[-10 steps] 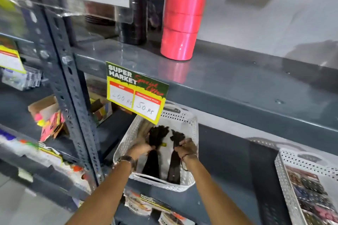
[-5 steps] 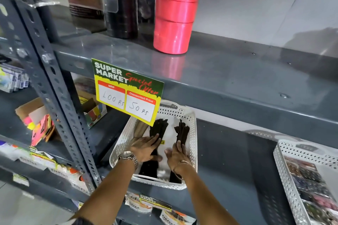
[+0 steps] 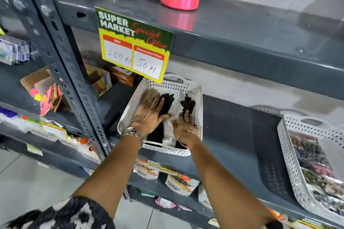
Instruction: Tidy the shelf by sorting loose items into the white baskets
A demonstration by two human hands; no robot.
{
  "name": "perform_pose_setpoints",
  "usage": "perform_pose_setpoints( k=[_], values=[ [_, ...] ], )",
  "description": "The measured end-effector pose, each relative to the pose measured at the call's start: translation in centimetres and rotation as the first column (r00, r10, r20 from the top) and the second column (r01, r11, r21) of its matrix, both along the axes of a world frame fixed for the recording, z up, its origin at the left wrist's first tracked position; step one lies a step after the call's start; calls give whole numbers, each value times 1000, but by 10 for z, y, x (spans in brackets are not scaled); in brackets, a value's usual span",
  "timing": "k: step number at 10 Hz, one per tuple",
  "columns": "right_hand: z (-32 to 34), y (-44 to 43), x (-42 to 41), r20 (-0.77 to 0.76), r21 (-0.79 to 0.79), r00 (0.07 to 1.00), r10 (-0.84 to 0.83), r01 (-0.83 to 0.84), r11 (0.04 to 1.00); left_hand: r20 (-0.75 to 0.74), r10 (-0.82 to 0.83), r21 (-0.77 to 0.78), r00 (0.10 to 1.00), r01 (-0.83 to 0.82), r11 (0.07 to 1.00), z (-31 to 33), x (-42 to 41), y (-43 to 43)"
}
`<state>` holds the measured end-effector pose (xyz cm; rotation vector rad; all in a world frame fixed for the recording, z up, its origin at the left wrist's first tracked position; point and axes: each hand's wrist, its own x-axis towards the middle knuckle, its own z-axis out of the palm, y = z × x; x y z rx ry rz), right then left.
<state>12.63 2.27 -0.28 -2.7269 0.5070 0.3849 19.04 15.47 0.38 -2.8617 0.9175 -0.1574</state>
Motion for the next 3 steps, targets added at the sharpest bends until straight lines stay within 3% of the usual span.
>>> perform_pose_setpoints(
  k=[1,2,3],
  values=[
    [1,1,-3,-2,26,1000,-7,7,1000,-90,71,-125,993,-82,989,-3,-4,1],
    [22,3,-13,78,104,997,-27,19,994,-191,148,-368,970,-210,906,4,-22,-3],
    [37,1,-26,253,31,967,43,-53,998,-113,129,-551,985,-170,817,11,-40,-5]
  ],
)
